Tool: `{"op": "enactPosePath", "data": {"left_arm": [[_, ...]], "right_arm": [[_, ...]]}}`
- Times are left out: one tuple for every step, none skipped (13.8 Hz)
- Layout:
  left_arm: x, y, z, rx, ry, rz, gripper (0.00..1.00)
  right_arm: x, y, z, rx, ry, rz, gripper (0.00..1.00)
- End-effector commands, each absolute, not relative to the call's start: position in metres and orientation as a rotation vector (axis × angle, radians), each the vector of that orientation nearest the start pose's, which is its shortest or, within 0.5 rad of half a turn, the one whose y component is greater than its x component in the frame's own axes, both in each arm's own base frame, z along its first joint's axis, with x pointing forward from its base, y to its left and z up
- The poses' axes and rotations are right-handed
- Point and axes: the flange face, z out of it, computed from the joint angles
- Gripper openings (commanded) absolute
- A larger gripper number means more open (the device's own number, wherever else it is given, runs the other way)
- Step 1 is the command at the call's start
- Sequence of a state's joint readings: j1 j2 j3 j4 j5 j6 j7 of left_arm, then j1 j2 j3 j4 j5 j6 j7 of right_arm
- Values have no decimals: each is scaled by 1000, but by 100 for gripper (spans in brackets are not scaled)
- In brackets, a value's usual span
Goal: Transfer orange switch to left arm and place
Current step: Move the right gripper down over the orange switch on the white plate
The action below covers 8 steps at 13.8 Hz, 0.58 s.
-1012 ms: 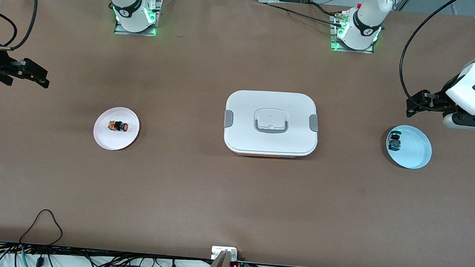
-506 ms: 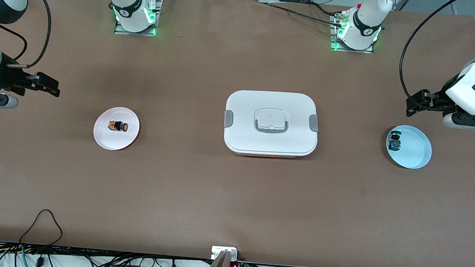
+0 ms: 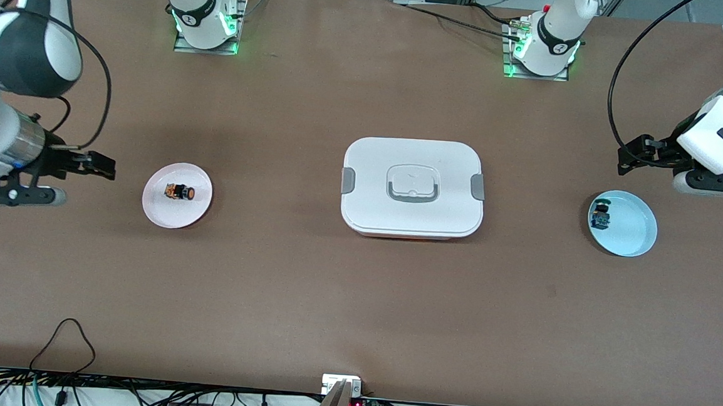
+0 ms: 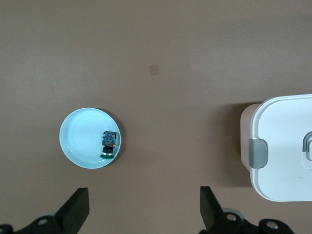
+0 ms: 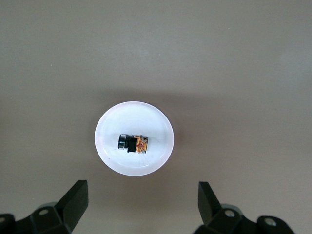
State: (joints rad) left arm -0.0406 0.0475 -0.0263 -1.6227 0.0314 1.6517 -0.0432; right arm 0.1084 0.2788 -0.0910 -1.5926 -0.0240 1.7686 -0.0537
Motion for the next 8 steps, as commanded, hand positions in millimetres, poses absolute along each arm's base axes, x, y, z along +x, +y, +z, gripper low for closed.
{"op": "enactPosePath", "data": {"left_arm": [[567, -33, 586, -3090, 63, 27, 100], [567, -33, 586, -3090, 63, 27, 100], [567, -33, 587, -3090, 63, 25, 100], [567, -33, 587, -3090, 63, 25, 100], [567, -34, 587, -3090, 65, 25, 100], [567, -34, 587, -3090, 65, 25, 100], [567, -33, 587, -3090, 63, 25, 100], [567, -33, 587, -3090, 61, 25, 100]], "right_arm": [[633, 18, 430, -3188, -148, 154, 100], [629, 16, 411, -3178, -138, 153, 100], [624, 16, 394, -3176, -138, 141, 100], [619, 17, 378, -3175, -144, 146, 100], [614, 18, 364, -3176, -145, 136, 100], [610, 19, 350, -3175, -151, 119, 100], [604, 18, 335, -3176, -151, 99, 100], [598, 18, 317, -3175, -151, 85, 100]]}}
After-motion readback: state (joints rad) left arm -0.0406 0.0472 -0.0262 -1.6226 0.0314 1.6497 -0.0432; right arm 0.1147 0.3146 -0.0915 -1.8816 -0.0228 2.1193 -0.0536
